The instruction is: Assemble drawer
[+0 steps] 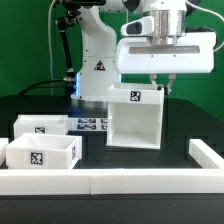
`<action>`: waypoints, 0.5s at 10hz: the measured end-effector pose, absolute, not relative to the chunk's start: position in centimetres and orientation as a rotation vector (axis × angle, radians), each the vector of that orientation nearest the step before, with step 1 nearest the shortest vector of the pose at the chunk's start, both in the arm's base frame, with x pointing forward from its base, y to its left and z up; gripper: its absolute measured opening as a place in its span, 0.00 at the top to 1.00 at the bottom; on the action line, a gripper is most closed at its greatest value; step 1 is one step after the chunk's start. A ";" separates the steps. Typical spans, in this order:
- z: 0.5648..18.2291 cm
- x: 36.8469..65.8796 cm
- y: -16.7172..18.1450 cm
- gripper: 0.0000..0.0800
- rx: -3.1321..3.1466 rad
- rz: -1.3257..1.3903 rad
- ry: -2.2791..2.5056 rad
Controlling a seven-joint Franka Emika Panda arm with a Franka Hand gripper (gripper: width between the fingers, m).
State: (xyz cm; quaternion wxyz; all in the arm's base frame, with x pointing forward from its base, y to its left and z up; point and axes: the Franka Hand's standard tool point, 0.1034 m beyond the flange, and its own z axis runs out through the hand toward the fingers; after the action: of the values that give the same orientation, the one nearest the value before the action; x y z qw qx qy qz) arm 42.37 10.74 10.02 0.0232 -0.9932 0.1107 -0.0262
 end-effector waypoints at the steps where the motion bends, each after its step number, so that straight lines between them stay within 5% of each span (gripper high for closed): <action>1: 10.0 42.4 10.7 0.95 -3.075 -0.081 0.343; 5: 10.0 45.4 10.8 0.95 -3.067 -0.114 0.299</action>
Offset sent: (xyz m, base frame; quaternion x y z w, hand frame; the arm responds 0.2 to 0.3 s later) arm 0.0333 -0.0010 0.0005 -0.0002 -0.0018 -0.0148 0.9999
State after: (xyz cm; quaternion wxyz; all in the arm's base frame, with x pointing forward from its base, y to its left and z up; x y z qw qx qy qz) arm 45.37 10.78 10.03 0.0289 -0.9942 0.0969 -0.0370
